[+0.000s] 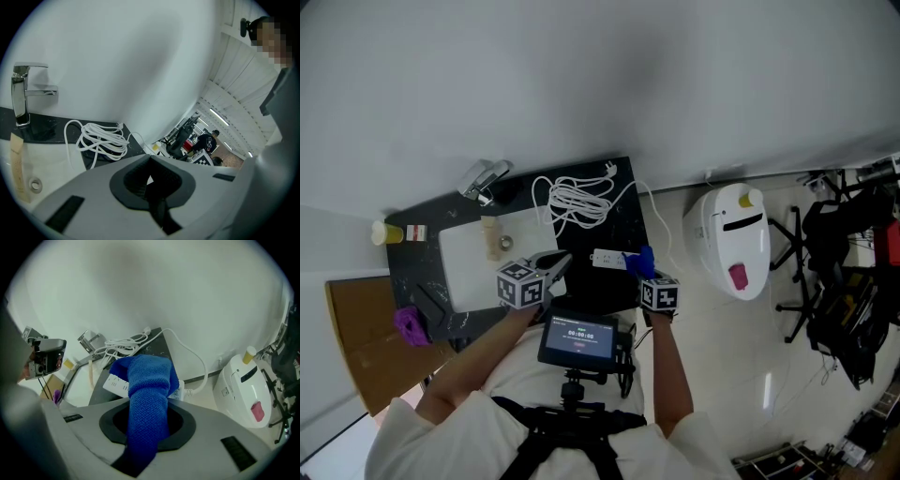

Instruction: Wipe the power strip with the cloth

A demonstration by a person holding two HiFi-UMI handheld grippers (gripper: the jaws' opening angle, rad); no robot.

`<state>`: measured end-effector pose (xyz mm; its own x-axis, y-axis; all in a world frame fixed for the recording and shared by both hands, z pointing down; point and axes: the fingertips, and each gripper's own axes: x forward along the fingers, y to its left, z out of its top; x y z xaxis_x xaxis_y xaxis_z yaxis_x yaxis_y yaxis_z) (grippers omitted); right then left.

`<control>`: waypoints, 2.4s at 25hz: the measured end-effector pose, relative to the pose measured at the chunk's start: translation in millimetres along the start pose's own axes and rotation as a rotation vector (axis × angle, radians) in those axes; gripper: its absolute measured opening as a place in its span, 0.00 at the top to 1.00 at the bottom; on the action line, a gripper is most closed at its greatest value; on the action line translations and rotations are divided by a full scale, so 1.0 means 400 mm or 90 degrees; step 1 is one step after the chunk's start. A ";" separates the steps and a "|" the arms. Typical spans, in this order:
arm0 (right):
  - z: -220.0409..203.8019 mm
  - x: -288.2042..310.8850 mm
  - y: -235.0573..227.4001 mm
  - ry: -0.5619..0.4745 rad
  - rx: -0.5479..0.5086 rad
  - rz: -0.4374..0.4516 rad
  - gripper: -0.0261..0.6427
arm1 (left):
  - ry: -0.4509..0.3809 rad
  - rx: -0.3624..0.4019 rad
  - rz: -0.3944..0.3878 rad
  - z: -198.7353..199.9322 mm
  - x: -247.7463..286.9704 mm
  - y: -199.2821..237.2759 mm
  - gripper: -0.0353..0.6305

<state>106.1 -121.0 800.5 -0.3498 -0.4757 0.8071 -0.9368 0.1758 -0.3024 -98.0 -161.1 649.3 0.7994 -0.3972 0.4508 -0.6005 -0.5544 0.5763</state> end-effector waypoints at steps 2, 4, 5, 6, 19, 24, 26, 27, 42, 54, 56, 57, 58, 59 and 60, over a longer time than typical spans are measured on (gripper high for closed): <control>-0.008 -0.004 -0.012 0.001 0.005 -0.004 0.83 | 0.001 0.000 -0.001 -0.003 0.001 -0.002 0.94; -0.014 -0.010 -0.023 0.001 0.008 -0.009 0.83 | 0.002 0.001 -0.002 -0.005 0.002 -0.005 0.94; -0.016 -0.012 -0.029 0.000 0.010 -0.011 0.83 | 0.003 0.002 -0.001 -0.006 0.003 -0.006 0.94; -0.018 -0.015 -0.036 -0.001 0.012 -0.012 0.83 | 0.003 0.002 -0.001 -0.006 0.005 -0.008 0.94; -0.037 -0.037 -0.094 -0.005 0.030 -0.039 0.83 | 0.006 -0.005 0.002 -0.012 0.006 -0.009 0.94; -0.081 -0.048 -0.154 0.015 0.054 -0.070 0.83 | 0.002 -0.004 0.000 -0.010 0.000 -0.011 0.94; -0.103 -0.062 -0.195 0.025 0.068 -0.102 0.83 | -0.002 -0.004 0.000 -0.007 -0.006 -0.008 0.94; -0.113 -0.071 -0.215 0.025 0.081 -0.116 0.83 | -0.005 -0.005 0.001 -0.006 -0.011 -0.006 0.94; -0.016 -0.263 -0.080 -0.254 0.139 -0.146 0.83 | -0.031 0.023 -0.044 -0.038 -0.186 0.017 0.94; 0.026 -0.392 -0.018 -0.327 0.090 -0.124 0.83 | -0.049 -0.005 -0.074 -0.036 -0.167 -0.042 0.94; 0.040 -0.416 -0.040 -0.335 0.071 -0.126 0.83 | -0.049 -0.007 -0.080 -0.025 -0.145 -0.060 0.94; 0.041 -0.423 -0.048 -0.335 0.059 -0.125 0.83 | -0.048 -0.001 -0.079 -0.019 -0.135 -0.070 0.94; 0.037 -0.430 -0.053 -0.332 0.047 -0.123 0.83 | -0.047 0.005 -0.076 -0.016 -0.129 -0.081 0.94; 0.028 -0.437 -0.055 -0.329 0.038 -0.118 0.83 | -0.048 0.009 -0.071 -0.015 -0.127 -0.092 0.94; 0.020 -0.445 -0.055 -0.326 0.030 -0.110 0.83 | -0.051 0.010 -0.065 -0.014 -0.126 -0.104 0.94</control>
<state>189.0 -46.8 659.4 -0.1337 -0.8558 0.4998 -0.9755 0.0246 -0.2187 -113.4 -113.9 606.4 0.8562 -0.3947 0.3333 -0.5153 -0.6063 0.6057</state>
